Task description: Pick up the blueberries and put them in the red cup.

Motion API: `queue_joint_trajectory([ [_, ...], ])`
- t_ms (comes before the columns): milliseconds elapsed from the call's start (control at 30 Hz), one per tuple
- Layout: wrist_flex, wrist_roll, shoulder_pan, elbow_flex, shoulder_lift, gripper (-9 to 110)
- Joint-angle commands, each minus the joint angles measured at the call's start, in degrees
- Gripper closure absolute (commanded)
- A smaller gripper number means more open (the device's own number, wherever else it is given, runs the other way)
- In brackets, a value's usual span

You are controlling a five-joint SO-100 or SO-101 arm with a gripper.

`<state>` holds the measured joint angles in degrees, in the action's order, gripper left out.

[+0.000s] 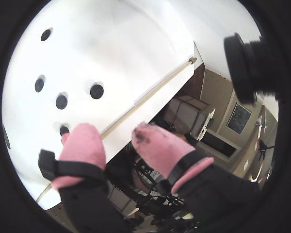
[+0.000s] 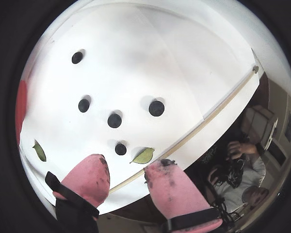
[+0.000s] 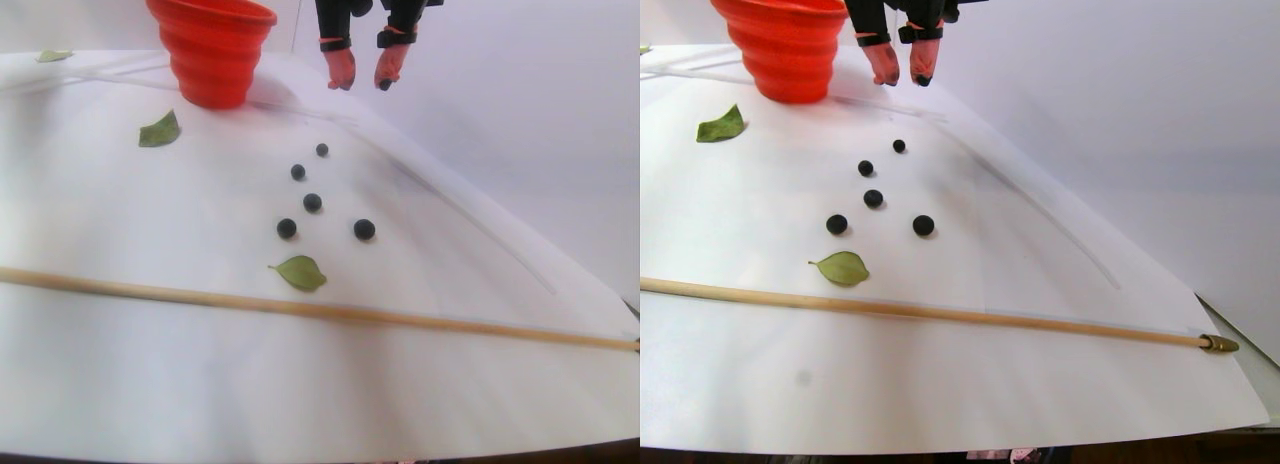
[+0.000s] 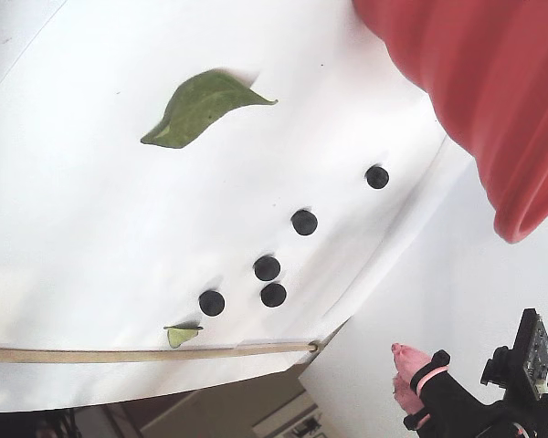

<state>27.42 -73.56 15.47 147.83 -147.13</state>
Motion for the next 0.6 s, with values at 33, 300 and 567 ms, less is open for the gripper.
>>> queue_joint_trajectory([
  [33, -3.5, 0.0, -0.3, 0.3, 1.2, 86],
  [300, -9.8, -0.4, -1.2, 1.0, 4.8, 86],
  [567, -16.3, -0.6, -1.5, -0.8, 12.1, 86],
])
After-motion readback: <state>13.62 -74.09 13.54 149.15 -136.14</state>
